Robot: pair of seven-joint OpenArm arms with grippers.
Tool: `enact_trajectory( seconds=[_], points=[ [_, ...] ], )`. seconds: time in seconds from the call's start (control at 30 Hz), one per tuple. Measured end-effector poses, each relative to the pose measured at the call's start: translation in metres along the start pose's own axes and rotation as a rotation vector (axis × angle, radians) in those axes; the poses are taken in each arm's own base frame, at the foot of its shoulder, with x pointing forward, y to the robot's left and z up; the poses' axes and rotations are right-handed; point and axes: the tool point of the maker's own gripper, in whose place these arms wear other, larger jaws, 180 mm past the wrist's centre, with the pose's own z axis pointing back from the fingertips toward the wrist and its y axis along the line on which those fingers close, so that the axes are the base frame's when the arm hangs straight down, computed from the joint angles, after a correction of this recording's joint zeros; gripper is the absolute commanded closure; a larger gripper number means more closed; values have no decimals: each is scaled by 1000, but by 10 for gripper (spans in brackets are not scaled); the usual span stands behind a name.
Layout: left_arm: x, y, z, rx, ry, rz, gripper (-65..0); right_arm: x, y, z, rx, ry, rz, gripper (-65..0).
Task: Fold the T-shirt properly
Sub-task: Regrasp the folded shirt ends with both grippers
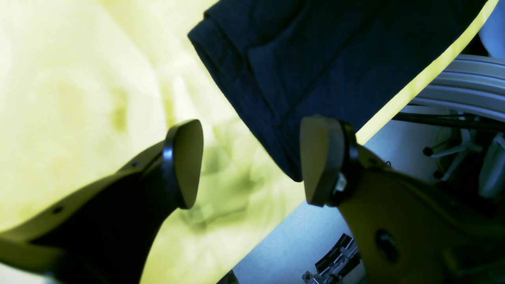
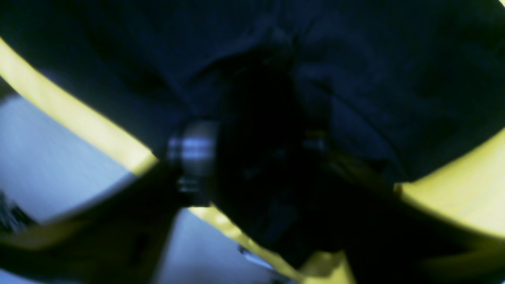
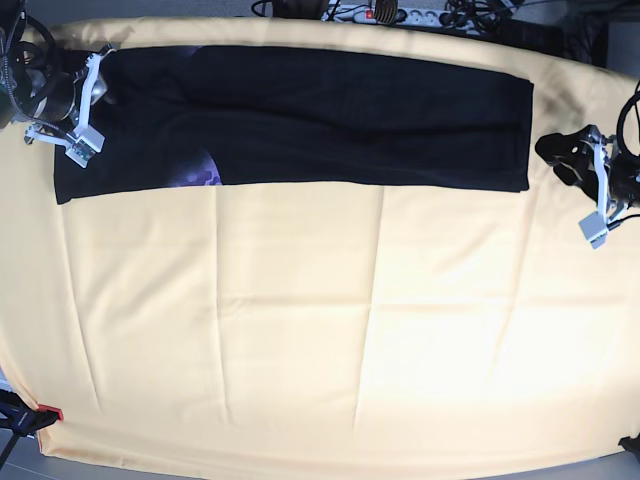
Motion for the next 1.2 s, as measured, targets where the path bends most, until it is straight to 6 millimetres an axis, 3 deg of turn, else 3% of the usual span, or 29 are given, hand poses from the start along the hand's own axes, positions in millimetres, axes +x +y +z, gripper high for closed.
enact_trajectory(
  seconds=[0.13, 0.27, 0.33, 0.4, 0.43, 0.53, 0.63, 0.7, 0.8, 0.9, 1.0, 1.2],
  points=[
    [0, 0, 0, 0, 0, 0, -405, 11, 1, 10, -23, -32, 40, -441],
    [0, -1, 0, -5, 0, -30, -405, 52, 6, 41, -47, -216, 70, -441],
    [0, -1, 0, -5, 0, -30, -405, 66, -3, 57, -102, -290, 75, -429],
    [0, -1, 0, -5, 0, -31, -405, 70, -9, 65, -132, -332, 58, -359],
    [0, -1, 0, -5, 0, -30, -405, 73, -8, 65, -135, -356, 42, -282],
    [0, -1, 0, -5, 0, -30, -405, 74, 4, 52, -84, -407, -4, -1],
    [2, -1, 0, -4, -9, -30, -405, 74, 16, 35, -20, -461, -56, 0],
    [13, 0, 4, 4, -68, -31, -405, 69, 15, 22, 1, -478, -126, 0],
    [31, 8, 21, 46, -178, 10, -405, 50, 9, -1, 3, -442, -232, 0],
    [35, 17, 41, 88, -289, 63, -405, 39, 11, -19, 40, -441, -329, 0],
    [26, 18, 42, 88, -372, 131, -405, 32, 12, -31, 65, -433, -387, 0],
    [-9, 13, 24, 61, -446, 270, -405, 28, 10, -34, 52, -417, -389, 0]
  ],
)
